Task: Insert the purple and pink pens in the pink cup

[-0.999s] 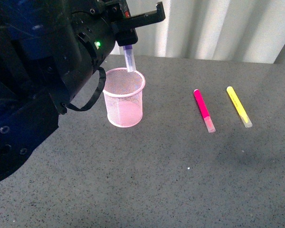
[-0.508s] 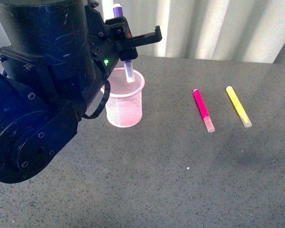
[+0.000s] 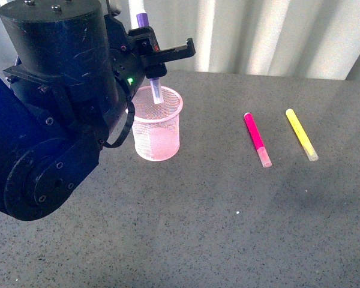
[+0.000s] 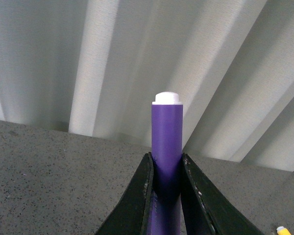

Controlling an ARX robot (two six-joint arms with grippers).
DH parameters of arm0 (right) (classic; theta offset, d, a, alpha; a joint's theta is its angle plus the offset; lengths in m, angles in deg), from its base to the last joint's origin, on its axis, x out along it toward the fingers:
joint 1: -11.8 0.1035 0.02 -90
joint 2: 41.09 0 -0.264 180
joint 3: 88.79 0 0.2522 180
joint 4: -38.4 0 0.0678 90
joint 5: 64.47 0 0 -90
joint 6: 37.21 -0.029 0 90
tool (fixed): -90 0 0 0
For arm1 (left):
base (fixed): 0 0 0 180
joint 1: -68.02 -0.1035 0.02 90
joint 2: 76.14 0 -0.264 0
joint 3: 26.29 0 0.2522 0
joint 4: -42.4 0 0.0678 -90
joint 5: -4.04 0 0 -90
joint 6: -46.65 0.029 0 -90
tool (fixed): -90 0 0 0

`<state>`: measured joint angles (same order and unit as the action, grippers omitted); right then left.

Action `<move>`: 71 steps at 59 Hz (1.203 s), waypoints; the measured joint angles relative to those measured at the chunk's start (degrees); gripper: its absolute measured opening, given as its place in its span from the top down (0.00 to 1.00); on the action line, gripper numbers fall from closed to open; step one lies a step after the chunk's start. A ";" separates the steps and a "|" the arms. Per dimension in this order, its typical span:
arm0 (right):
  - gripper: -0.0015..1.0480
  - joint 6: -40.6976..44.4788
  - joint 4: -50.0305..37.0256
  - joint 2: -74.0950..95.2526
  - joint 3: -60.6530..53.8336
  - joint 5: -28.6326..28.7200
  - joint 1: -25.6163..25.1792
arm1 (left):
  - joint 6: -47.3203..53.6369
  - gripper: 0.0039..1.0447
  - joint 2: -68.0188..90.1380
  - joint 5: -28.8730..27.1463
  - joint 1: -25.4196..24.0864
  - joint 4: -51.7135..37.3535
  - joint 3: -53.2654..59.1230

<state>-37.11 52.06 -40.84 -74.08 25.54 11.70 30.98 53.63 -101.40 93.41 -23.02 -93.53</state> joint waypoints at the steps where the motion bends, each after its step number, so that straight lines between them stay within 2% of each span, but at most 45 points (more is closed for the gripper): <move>1: 0.07 0.00 0.00 0.00 0.00 0.00 0.00 | 0.02 0.88 0.07 0.00 0.00 0.00 0.00; 23: 0.07 0.00 0.00 0.00 0.00 0.02 0.00 | -1.18 0.86 1.36 -0.98 -0.74 3.65 -0.28; 29: 0.07 0.00 0.02 0.00 0.00 0.02 0.00 | -1.77 0.69 1.22 -1.40 -0.92 4.55 -0.39; 37: 0.07 0.00 0.02 0.00 0.00 0.02 0.00 | -3.17 0.35 -5.09 0.83 -1.75 7.15 2.89; 43: 0.07 0.00 0.00 0.00 0.00 0.02 0.00 | -1.09 0.11 -15.30 5.05 -3.54 15.10 6.62; 46: 0.07 0.00 0.00 0.00 0.00 0.00 0.00 | 0.92 0.04 -19.54 5.73 -4.37 19.32 8.13; 53: 0.07 0.00 0.00 0.00 0.00 0.02 0.00 | 3.78 0.06 -29.90 7.02 -6.64 33.16 10.73; 56: 0.07 0.00 0.02 0.00 0.00 0.00 0.00 | 4.72 0.06 -32.63 6.99 -7.17 36.15 11.52; 67: 0.07 0.00 0.00 0.00 0.00 0.02 0.00 | 5.73 0.07 -33.66 6.56 -7.45 36.52 11.89; 71: 0.07 0.00 0.00 0.00 0.00 0.02 0.00 | 9.46 0.16 -33.09 1.09 -7.45 27.98 14.80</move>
<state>-37.11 52.06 -40.84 -74.08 25.56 11.70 40.45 20.54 -100.31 85.95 4.96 -78.73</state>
